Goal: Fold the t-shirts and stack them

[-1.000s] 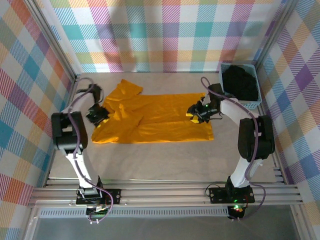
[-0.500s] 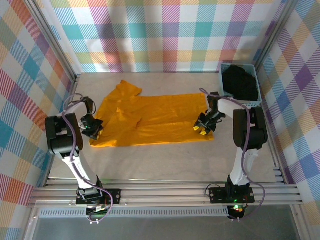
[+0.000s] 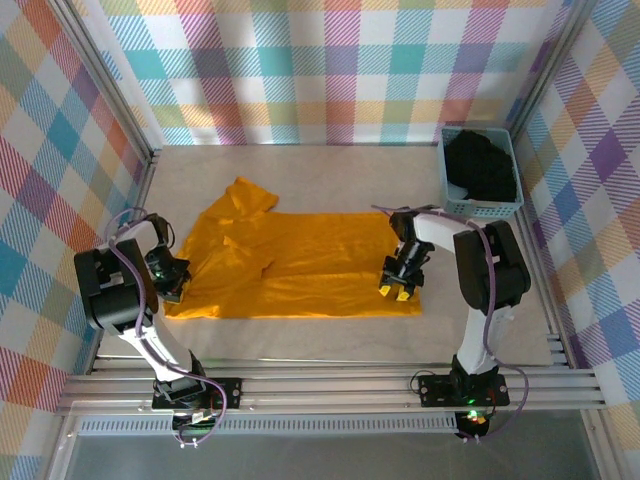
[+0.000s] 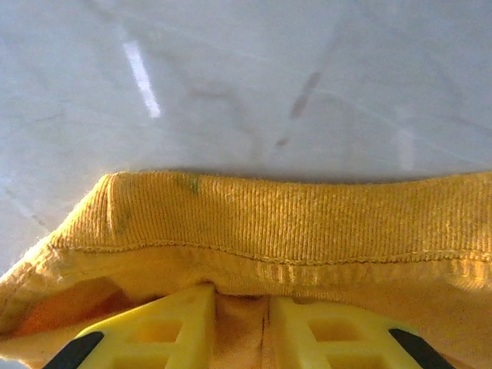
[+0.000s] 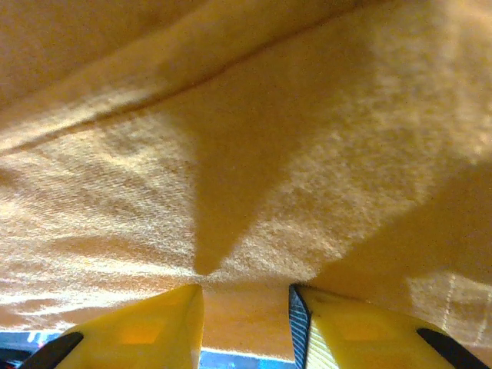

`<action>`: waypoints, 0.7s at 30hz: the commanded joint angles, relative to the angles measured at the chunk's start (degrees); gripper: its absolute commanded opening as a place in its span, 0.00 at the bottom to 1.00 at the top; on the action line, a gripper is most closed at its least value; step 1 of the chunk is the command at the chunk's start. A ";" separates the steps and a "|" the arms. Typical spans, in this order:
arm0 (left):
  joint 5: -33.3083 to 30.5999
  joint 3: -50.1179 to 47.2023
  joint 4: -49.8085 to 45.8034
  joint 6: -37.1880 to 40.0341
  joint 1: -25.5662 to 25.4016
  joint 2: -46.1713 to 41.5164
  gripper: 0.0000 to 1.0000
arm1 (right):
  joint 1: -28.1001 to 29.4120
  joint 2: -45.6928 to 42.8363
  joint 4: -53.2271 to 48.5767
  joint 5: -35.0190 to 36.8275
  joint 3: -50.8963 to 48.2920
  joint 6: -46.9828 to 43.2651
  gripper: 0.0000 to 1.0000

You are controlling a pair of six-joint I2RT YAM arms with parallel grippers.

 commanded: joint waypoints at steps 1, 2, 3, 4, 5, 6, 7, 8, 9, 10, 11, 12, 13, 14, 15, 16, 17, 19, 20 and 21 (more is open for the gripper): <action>-4.79 -4.98 -1.39 -0.87 3.08 1.31 0.27 | 0.23 -1.96 -1.52 -1.67 -1.44 1.53 0.37; -5.23 -4.77 -0.90 -0.15 3.13 0.97 0.28 | 0.23 -2.34 -1.27 -2.45 -1.17 1.76 0.37; -5.63 -3.74 -0.97 0.54 3.18 1.07 0.30 | 0.23 -2.99 -0.87 -2.94 -0.60 1.93 0.38; -5.68 -2.52 -1.06 1.00 3.12 1.09 0.32 | 0.22 -3.85 -0.68 -2.84 0.02 1.99 0.38; -5.73 -0.98 -1.09 1.33 2.78 0.95 0.35 | 0.23 -5.05 -0.37 -1.94 1.19 1.92 0.38; -6.65 1.22 -1.80 1.21 2.04 0.61 0.38 | 0.20 -6.41 -0.06 -0.88 2.71 1.66 0.40; -7.72 3.52 -2.42 1.04 0.71 0.13 0.39 | 0.13 -7.35 0.32 0.18 3.87 1.44 0.41; -9.64 6.68 -3.35 0.70 -1.54 -0.44 0.41 | -0.03 -8.69 0.94 1.52 5.55 1.30 0.42; -11.88 10.37 -4.21 0.23 -4.72 -0.91 0.43 | -0.44 -9.77 1.76 2.52 7.32 1.42 0.42; -13.44 13.56 -4.39 0.27 -7.38 -0.85 0.45 | -0.94 -10.42 2.95 3.21 8.62 1.59 0.42; -15.04 17.65 -4.33 0.54 -10.49 0.08 0.47 | -1.45 -10.74 4.50 4.29 10.33 1.94 0.42; -15.64 21.57 -3.76 1.54 -13.47 2.00 0.49 | -2.02 -10.62 6.24 5.62 11.93 2.27 0.42; -15.07 25.83 -2.45 3.19 -15.60 4.36 0.50 | -2.51 -10.14 7.95 6.58 13.51 2.29 0.42; -13.77 30.12 -1.18 5.56 -17.66 7.86 0.50 | -3.19 -9.32 10.20 7.38 15.25 2.31 0.42; -12.54 35.83 -1.02 8.04 -19.22 11.84 0.48 | -3.68 -8.24 12.98 7.96 16.89 1.96 0.42; -10.77 41.06 -0.30 10.40 -20.11 15.63 0.46 | -4.03 -7.00 14.83 8.86 18.57 1.42 0.42; -9.09 46.24 0.54 12.96 -20.95 19.74 0.45 | -4.42 -4.93 15.78 10.12 21.34 0.88 0.42; -7.58 55.43 1.98 17.24 -21.89 26.69 0.45 | -5.14 0.12 16.05 11.32 27.27 -0.22 0.42; -6.29 60.34 2.81 19.31 -22.01 29.96 0.45 | -5.46 2.33 15.80 11.57 30.03 -0.66 0.43; -5.28 63.82 3.92 21.10 -22.01 32.80 0.45 | -5.73 4.19 15.94 11.57 32.13 -1.11 0.43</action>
